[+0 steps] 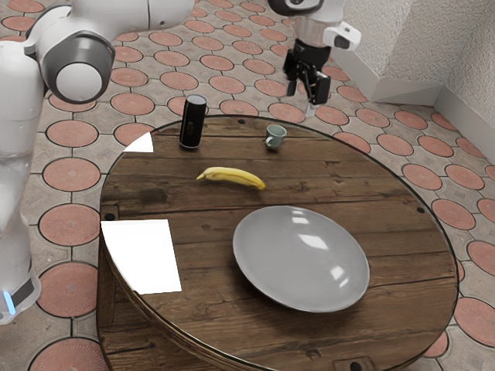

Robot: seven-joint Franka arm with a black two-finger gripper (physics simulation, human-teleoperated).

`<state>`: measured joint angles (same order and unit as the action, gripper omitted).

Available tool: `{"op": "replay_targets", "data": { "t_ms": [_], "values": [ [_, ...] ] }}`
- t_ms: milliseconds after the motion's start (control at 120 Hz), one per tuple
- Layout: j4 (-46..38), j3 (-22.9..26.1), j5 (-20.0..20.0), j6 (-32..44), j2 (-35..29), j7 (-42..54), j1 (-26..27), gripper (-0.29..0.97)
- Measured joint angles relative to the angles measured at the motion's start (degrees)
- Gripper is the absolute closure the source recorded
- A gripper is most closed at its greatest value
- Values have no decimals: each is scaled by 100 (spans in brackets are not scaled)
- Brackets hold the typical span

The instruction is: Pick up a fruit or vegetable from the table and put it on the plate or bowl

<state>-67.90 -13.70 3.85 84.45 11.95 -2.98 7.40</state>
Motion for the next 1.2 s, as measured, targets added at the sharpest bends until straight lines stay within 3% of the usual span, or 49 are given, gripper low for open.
{"op": "replay_targets", "data": {
  "t_ms": [633,850,983,1058,1200],
  "values": [
    [-132,-23,-94,229,62,-192,38,0],
    [-2449,-121,-320,453,-1087,-208,39,0],
    [-3923,-612,-426,1041,-1859,-190,241,0],
    [-4253,-756,-453,1364,-2002,-137,37,0],
    [-4489,-806,-510,1729,-2075,117,184,0]
  ]
}}
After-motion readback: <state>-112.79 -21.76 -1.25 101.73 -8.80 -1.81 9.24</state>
